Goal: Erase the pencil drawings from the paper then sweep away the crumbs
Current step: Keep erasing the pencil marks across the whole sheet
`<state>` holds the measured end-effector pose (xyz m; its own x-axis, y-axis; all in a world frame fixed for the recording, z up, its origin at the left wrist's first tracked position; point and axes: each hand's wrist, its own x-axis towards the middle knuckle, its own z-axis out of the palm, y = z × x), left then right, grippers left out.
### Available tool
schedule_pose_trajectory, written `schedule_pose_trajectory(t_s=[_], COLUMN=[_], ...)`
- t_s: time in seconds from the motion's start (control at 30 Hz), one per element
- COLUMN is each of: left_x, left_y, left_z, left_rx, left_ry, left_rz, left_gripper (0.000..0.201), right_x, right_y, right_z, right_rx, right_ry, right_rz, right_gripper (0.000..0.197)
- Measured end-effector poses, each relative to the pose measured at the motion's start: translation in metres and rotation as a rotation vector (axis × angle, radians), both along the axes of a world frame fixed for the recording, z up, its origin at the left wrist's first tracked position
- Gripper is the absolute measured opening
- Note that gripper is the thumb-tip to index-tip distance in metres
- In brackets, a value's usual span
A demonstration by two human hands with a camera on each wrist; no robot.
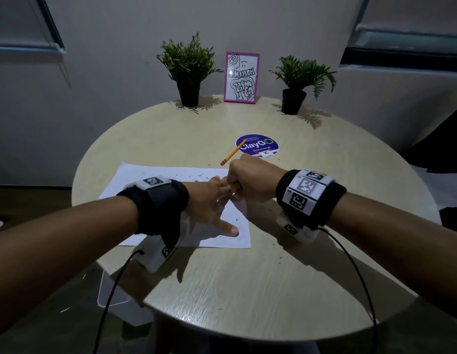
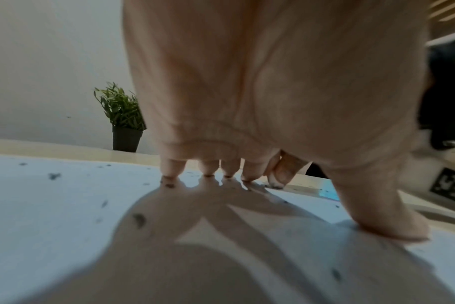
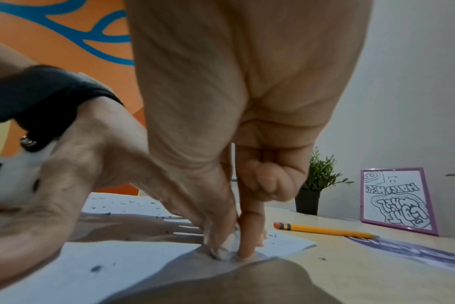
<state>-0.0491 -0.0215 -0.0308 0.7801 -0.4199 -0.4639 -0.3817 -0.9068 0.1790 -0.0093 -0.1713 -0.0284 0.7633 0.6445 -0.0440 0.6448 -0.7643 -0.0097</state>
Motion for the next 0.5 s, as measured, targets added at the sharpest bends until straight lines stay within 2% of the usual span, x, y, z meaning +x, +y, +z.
schedule_pose_trajectory(t_s=[0.17,0.23,0.37,0.43,0.5], left_x=[0.005,0.007,0.009,0.010,0.012], left_y=[0.004,0.004,-0.002,-0.003,-0.002], left_z=[-0.010,-0.010,-0.007,-0.006,-0.007], left_rx=[0.042,0.086,0.116,0.138,0.145], left_ry=[-0.021,-0.007,0.016,0.032,0.042], left_rz=[-0.026,-0.014,-0.025,-0.012,0.004], left_gripper=[0.113,0.112,0.094,0.098,0.110], right_x=[-0.003,-0.010,-0.031,-0.028,-0.016], right_y=[-0.008,-0.009,-0.009,-0.010,-0.012], right_z=[0.004,0.003,0.004,0.009,0.012], right_rx=[0.055,0.051,0.034,0.031,0.052], right_ry=[0.000,-0.007,0.092,0.173,0.171], right_rz=[0.007,0.032,0.173,0.181,0.157], right_gripper=[0.002,0.006,0.013,0.012,0.008])
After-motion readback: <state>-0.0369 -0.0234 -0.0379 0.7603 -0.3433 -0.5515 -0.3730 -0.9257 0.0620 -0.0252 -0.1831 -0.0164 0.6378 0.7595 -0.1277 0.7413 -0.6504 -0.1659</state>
